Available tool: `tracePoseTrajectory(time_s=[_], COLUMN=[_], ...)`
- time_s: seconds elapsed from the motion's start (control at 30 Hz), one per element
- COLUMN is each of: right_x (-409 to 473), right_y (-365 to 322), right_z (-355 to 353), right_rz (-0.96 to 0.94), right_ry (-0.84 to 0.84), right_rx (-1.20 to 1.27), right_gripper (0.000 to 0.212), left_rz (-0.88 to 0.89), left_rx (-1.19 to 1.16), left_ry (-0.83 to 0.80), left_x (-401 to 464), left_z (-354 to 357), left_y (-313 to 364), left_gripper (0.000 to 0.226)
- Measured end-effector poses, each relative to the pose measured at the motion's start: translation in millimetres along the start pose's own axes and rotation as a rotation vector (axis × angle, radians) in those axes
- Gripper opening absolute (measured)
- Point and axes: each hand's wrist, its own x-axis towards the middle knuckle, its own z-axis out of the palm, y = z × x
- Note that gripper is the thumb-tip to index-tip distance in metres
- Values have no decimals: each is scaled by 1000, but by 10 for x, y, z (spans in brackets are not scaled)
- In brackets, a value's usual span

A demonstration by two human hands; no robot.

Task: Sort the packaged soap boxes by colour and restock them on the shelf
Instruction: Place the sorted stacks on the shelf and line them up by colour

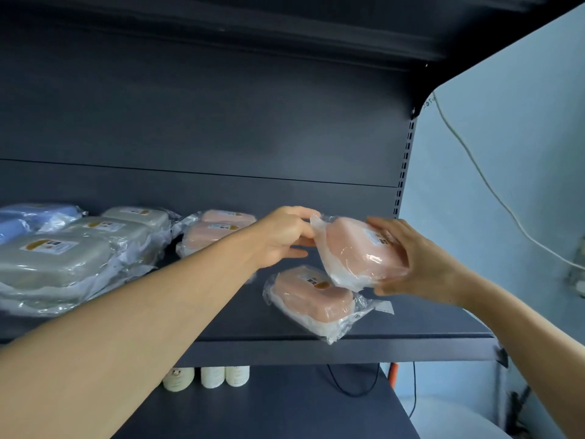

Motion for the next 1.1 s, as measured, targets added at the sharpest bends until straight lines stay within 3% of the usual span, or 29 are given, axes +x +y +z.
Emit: tracePoseTrajectory(time_s=[0.13, 0.33, 0.57, 0.63, 0.73, 0.83, 0.93, 1.1], right_x=[53, 159, 242, 256, 288, 317, 335, 318], right_y=[-68, -139, -223, -290, -503, -758, -898, -850], right_z=[31, 143, 316, 309, 219, 208, 302, 425], right_rz=[-12, -27, -35, 65, 190, 333, 431, 561], right_ry=[-15, -81, -182, -107, 56, 6, -181, -235], right_rx=[-32, -147, -362, -436, -295, -202, -310, -135], right_gripper=[104, 104, 95, 84, 54, 15, 42, 62], left_rz=[14, 12, -58, -69, -44, 33, 77, 139], left_rx=[85, 194, 265, 277, 281, 390, 516, 679], left_ry=[-23, 90, 77, 69, -9, -111, -176, -84], left_x=[-41, -54, -143, -158, -196, -240, -260, -214], left_z=[-117, -241, -303, -294, -250, -209, -245, -414], left_y=[-45, -135, -319, -363, -418, -447, -440, -479], left_gripper=[22, 18, 16, 22, 28, 21, 22, 24])
